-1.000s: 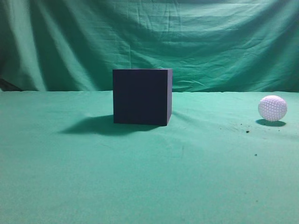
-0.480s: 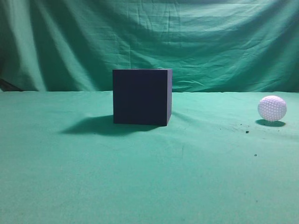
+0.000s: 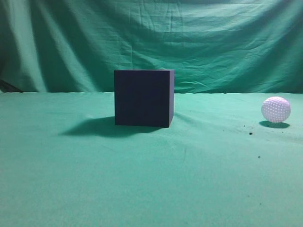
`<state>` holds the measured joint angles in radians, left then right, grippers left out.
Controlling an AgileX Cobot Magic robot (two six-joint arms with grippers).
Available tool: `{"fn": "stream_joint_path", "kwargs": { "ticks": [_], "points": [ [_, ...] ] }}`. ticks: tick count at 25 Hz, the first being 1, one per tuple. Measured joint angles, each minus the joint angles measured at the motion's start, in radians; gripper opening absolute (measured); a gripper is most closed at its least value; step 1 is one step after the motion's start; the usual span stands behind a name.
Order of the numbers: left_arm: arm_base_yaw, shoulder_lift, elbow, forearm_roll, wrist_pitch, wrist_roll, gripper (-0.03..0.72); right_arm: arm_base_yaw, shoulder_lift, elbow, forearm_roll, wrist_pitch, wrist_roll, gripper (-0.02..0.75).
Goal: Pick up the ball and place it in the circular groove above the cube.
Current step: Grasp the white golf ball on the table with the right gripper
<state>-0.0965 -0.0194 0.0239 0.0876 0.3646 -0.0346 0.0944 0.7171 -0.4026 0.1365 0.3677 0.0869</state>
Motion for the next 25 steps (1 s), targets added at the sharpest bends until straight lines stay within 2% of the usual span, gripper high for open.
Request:
{"fn": "stream_joint_path", "kwargs": {
  "ticks": [4, 8, 13, 22, 23, 24, 25],
  "points": [
    [0.000, 0.000, 0.000, 0.000, 0.000, 0.000, 0.000, 0.004, 0.161, -0.109, 0.025, 0.163, -0.170, 0.050],
    [0.000, 0.000, 0.000, 0.000, 0.000, 0.000, 0.000, 0.091, 0.356, -0.236, 0.025, 0.289, -0.243, 0.050],
    [0.000, 0.000, 0.000, 0.000, 0.000, 0.000, 0.000, 0.190, 0.572, -0.378, 0.006, 0.352, -0.252, 0.050],
    [0.000, 0.000, 0.000, 0.000, 0.000, 0.000, 0.000, 0.208, 0.811, -0.588, -0.055, 0.398, -0.252, 0.050],
    [0.000, 0.000, 0.000, 0.000, 0.000, 0.000, 0.000, 0.208, 0.825, -0.603, -0.059, 0.398, -0.252, 0.118],
    [0.000, 0.000, 0.000, 0.000, 0.000, 0.000, 0.000, 0.208, 0.825, -0.603, -0.059, 0.398, -0.252, 0.118],
    [0.000, 0.000, 0.000, 0.000, 0.000, 0.000, 0.000, 0.208, 0.858, -0.621, -0.062, 0.398, -0.252, 0.235]
  ]
}}
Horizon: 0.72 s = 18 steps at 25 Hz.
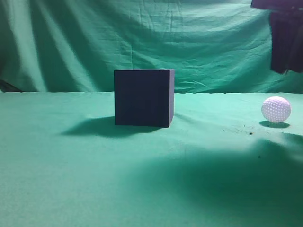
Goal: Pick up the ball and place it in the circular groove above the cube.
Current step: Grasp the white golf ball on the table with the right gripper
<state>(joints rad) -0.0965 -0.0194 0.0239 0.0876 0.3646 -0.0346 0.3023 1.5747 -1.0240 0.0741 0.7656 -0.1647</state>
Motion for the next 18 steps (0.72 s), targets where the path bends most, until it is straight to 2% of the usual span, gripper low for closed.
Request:
{"fn": "stream_joint_path", "kwargs": {
  "ticks": [4, 6, 10, 12, 13, 14, 18],
  "points": [
    [0.000, 0.000, 0.000, 0.000, 0.000, 0.000, 0.000, 0.000, 0.065, -0.015, -0.011, -0.036, 0.016, 0.523],
    [0.000, 0.000, 0.000, 0.000, 0.000, 0.000, 0.000, 0.000, 0.097, -0.018, -0.038, -0.073, 0.058, 0.597],
    [0.000, 0.000, 0.000, 0.000, 0.000, 0.000, 0.000, 0.000, 0.165, -0.026, -0.100, -0.120, 0.143, 0.587],
    [0.000, 0.000, 0.000, 0.000, 0.000, 0.000, 0.000, 0.000, 0.195, -0.037, -0.106, -0.127, 0.157, 0.587],
    [0.000, 0.000, 0.000, 0.000, 0.000, 0.000, 0.000, 0.000, 0.209, -0.041, -0.106, -0.127, 0.163, 0.543],
    [0.000, 0.000, 0.000, 0.000, 0.000, 0.000, 0.000, 0.000, 0.222, -0.044, -0.107, -0.132, 0.166, 0.531],
    [0.000, 0.000, 0.000, 0.000, 0.000, 0.000, 0.000, 0.000, 0.256, -0.048, -0.109, -0.144, 0.171, 0.533]
  ]
}}
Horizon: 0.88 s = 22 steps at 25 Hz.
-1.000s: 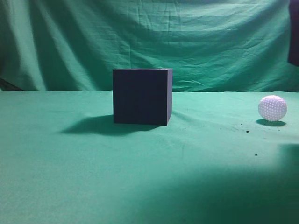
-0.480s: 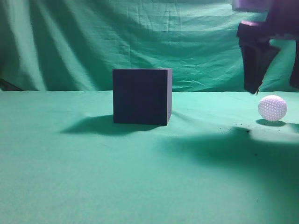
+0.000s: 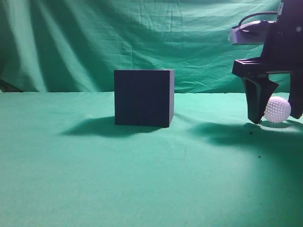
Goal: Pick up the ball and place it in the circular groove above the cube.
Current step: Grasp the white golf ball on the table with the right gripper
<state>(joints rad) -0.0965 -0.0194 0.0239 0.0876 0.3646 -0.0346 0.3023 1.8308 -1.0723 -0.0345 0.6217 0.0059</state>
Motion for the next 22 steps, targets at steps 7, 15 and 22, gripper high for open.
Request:
{"fn": "stream_joint_path", "kwargs": {
  "ticks": [7, 15, 22],
  "points": [
    [0.000, 0.000, 0.000, 0.000, 0.000, 0.000, 0.000, 0.000, 0.009, -0.016, 0.000, 0.015, 0.025, 0.309],
    [0.000, 0.000, 0.000, 0.000, 0.000, 0.000, 0.000, 0.022, 0.006, -0.219, 0.000, 0.233, 0.016, 0.314],
    [0.000, 0.000, 0.000, 0.000, 0.000, 0.000, 0.000, 0.203, -0.027, -0.384, 0.056, 0.311, -0.022, 0.314]
  ]
}}
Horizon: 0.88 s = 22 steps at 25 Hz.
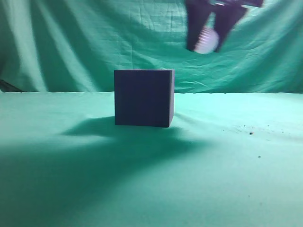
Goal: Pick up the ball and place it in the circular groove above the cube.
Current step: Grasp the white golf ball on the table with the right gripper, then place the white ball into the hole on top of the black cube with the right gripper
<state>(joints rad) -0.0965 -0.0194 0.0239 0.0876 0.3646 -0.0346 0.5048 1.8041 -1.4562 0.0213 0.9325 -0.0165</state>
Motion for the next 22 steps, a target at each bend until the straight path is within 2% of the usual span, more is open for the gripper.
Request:
{"fn": "stream_joint_path", "kwargs": {
  "ticks": [3, 6, 10, 20, 21, 22],
  "points": [
    [0.000, 0.000, 0.000, 0.000, 0.000, 0.000, 0.000, 0.097, 0.000, -0.018, 0.046, -0.027, -0.015, 0.314],
    [0.000, 0.000, 0.000, 0.000, 0.000, 0.000, 0.000, 0.157, 0.009, -0.018, 0.054, -0.091, -0.020, 0.314],
    [0.000, 0.000, 0.000, 0.000, 0.000, 0.000, 0.000, 0.168, 0.054, -0.019, 0.047, -0.156, -0.026, 0.314],
    [0.000, 0.000, 0.000, 0.000, 0.000, 0.000, 0.000, 0.168, 0.109, -0.019, 0.008, -0.204, -0.029, 0.314],
    [0.000, 0.000, 0.000, 0.000, 0.000, 0.000, 0.000, 0.168, 0.109, -0.019, 0.008, -0.210, -0.029, 0.391],
    [0.000, 0.000, 0.000, 0.000, 0.000, 0.000, 0.000, 0.168, 0.109, -0.019, 0.008, -0.210, -0.029, 0.436]
  ]
}}
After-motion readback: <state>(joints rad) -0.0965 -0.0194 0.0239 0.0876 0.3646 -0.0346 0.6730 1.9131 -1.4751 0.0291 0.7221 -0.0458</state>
